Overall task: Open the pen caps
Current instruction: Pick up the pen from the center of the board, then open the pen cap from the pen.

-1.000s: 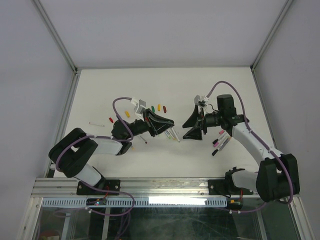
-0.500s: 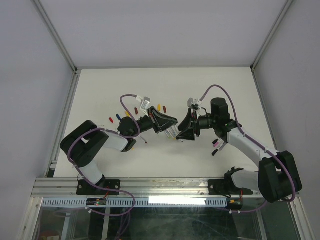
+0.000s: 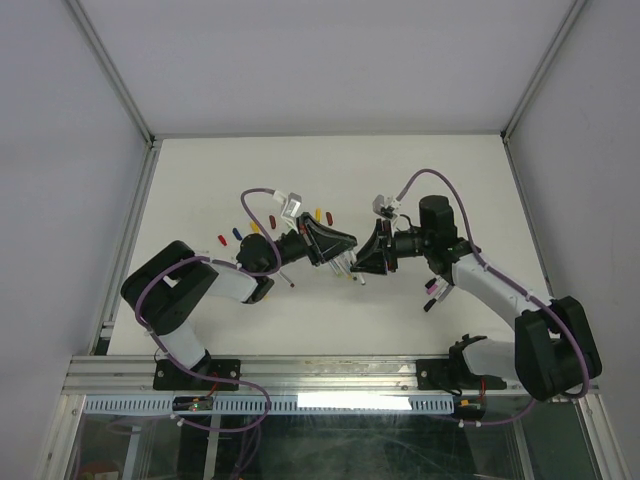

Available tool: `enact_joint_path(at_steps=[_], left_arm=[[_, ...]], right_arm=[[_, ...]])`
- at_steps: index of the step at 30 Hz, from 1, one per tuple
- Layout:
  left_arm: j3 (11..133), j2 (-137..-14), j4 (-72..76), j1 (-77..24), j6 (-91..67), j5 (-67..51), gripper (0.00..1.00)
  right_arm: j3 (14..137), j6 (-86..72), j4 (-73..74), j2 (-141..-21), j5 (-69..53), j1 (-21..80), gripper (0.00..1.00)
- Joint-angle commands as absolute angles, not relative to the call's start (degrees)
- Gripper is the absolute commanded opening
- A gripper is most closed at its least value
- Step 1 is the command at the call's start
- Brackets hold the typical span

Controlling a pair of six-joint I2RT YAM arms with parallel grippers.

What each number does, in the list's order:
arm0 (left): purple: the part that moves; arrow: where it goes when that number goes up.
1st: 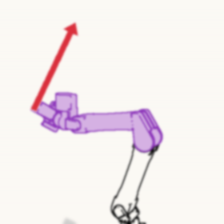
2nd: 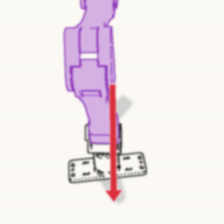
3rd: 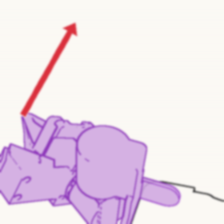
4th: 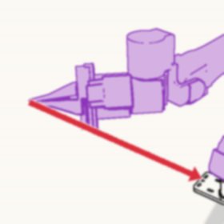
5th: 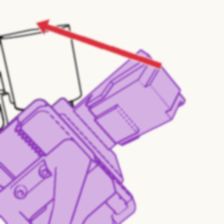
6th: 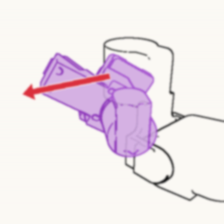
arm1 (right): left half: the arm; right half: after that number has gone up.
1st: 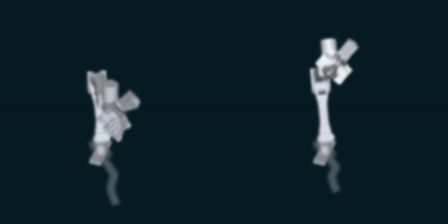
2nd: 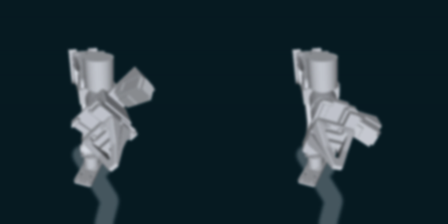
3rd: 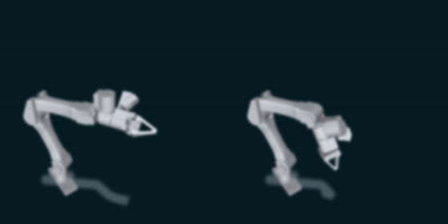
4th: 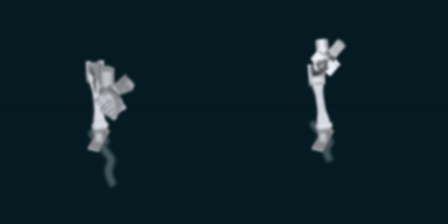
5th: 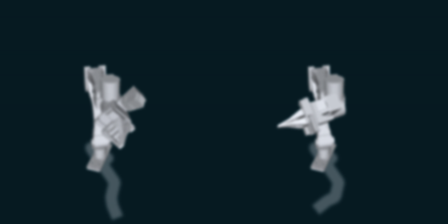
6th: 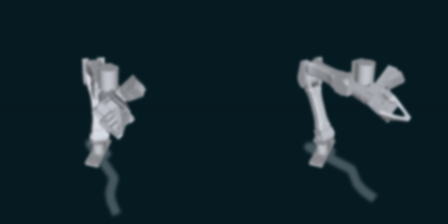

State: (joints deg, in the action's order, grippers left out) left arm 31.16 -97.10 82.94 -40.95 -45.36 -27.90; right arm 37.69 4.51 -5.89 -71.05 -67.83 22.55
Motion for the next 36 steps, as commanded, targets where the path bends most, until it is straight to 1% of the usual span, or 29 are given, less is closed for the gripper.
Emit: enact_joint_path(at_steps=[1, 3, 4, 8, 9, 13, 17, 21, 26, 28, 32, 36], left_arm=[[34.17, -95.89, 97.81, -41.36, -45.04, -24.26, 0.00], [34.36, -95.80, 97.82, -41.31, -45.17, -24.18, 0.00], [34.37, -95.74, 97.82, -41.38, -45.18, -24.17, 0.00], [33.93, -95.18, 97.76, -41.25, -44.32, -22.62, 0.00], [33.73, -94.88, 97.75, -41.15, -43.86, -21.60, 0.00], [34.05, -92.51, 96.28, -38.43, -42.54, -16.42, 0.00], [37.45, -90.51, 93.03, -32.58, -42.12, -10.38, 0.00], [41.58, -89.37, 89.89, -27.22, -43.17, -7.64, 0.00], [43.79, -85.47, 83.61, -25.11, -40.51, -6.20, 0.00], [43.09, -83.40, 80.37, -25.05, -39.79, -6.00, 0.00], [40.35, -78.69, 70.74, -25.04, -41.26, -6.11, 0.00], [36.22, -75.35, 62.99, -25.04, -43.13, -6.99, 0.00]], right_arm=[[40.01, 2.84, -7.05, -71.77, -67.22, 23.67, 0.29], [40.12, 2.82, -6.78, -71.97, -66.29, 23.70, 0.29], [40.35, 2.90, -6.53, -72.06, -66.27, 23.62, 0.27], [41.31, 3.67, -4.77, -71.82, -66.38, 23.65, 0.03], [41.57, 4.14, -4.00, -71.73, -66.28, 23.64, 0.00], [42.18, 4.27, -2.22, -72.25, -66.19, 23.66, 0.00], [43.55, 5.50, 0.43, -73.84, -67.49, 23.74, 0.00], [43.77, 5.80, 1.64, -74.79, -66.90, 23.74, 0.00], [44.76, 6.21, 3.54, -76.55, -65.62, 23.74, 0.00], [44.91, 6.26, 4.29, -76.76, -59.37, 23.77, 0.00], [45.63, 2.16, 4.55, -78.10, -40.05, 23.78, 0.00], [48.12, -2.68, 5.62, -82.53, -29.90, 24.80, 0.02]])
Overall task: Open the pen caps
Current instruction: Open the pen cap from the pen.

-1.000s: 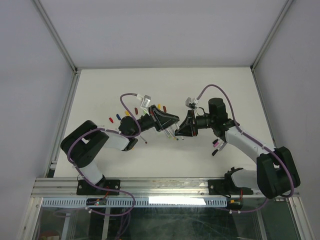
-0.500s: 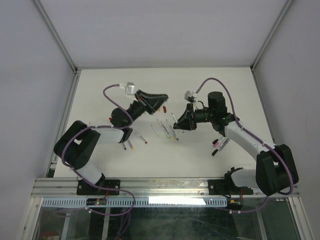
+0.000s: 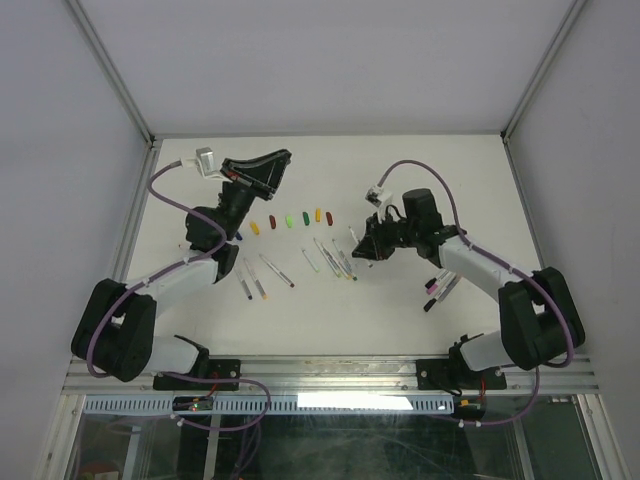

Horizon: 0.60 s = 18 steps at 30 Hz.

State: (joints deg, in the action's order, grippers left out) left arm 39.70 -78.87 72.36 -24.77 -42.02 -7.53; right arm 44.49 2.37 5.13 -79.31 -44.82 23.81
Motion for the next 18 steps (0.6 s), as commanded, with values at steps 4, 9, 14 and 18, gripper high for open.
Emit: enact_joint_path(at_steps=[4, 9, 14, 18], left_arm=[[32.31, -71.37, 57.19, -25.05, -44.27, -7.66, 0.00], [30.15, -67.03, 47.30, -25.05, -44.36, -8.01, 0.00], [28.66, -65.16, 43.13, -25.05, -45.08, -6.84, 0.00], [28.53, -64.91, 41.13, -25.05, -45.99, -7.67, 0.00]], right_arm=[[50.22, -6.68, 6.71, -87.34, -22.02, 26.71, 0.05], [51.95, -8.66, 8.04, -91.04, -17.58, 27.59, 0.07], [53.34, -8.35, 9.89, -94.17, -15.57, 28.56, 0.10], [54.12, -8.02, 11.15, -95.85, -15.63, 29.19, 0.13]])
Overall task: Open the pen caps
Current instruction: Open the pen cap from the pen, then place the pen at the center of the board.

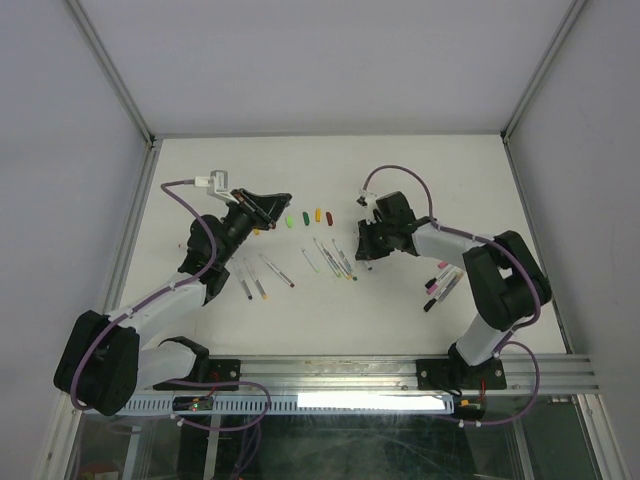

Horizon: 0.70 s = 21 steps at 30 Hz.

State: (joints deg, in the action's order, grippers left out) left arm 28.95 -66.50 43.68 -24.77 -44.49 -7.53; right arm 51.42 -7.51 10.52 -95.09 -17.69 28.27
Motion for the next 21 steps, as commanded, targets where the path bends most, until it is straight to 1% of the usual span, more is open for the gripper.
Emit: enact_joint_path(at_steps=[1, 13, 15, 21], left_arm=[[28.37, -64.85, 40.91, -25.06, -46.33, -7.94, 0.00], [25.37, -62.14, 39.44, -25.05, -48.18, -7.70, 0.00], [25.09, -61.75, 39.25, -25.05, -48.21, -7.60, 0.00], [24.44, -61.11, 39.02, -25.05, -48.57, -7.36, 0.00]], right_arm=[[54.20, -7.93, 11.28, -96.07, -15.62, 29.31, 0.14], [55.91, -7.04, 14.33, -98.78, -12.93, 30.32, 0.22], [56.05, -6.95, 14.68, -99.00, -12.65, 30.40, 0.25], [56.60, -6.68, 15.44, -99.42, -12.31, 30.42, 0.31]])
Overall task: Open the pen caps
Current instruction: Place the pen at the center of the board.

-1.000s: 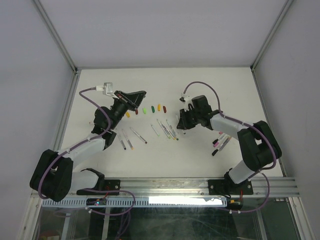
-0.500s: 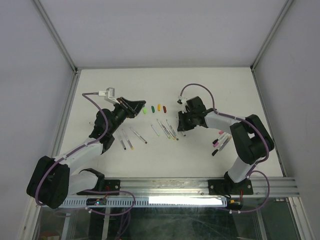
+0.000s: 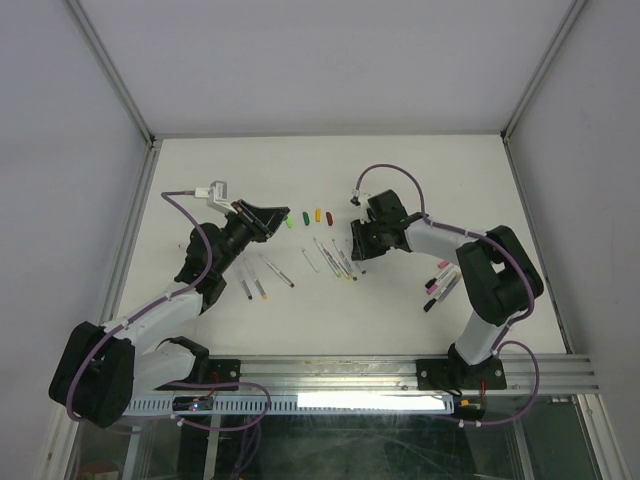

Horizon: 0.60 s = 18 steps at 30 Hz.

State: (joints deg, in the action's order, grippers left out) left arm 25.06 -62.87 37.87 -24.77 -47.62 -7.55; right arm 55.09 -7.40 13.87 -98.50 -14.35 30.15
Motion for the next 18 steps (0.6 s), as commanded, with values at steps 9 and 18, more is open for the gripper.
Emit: enact_joint_path(at_steps=[9, 18], left_arm=[[23.91, -61.23, 38.97, -25.09, -49.42, -7.89, 0.00], [23.73, -63.41, 38.77, -25.77, -51.23, -7.98, 0.00]], right_arm=[[57.17, -5.93, 15.98, -98.39, -12.63, 30.41, 0.35], [57.65, -4.73, 16.26, -95.38, -13.17, 30.19, 0.40]])
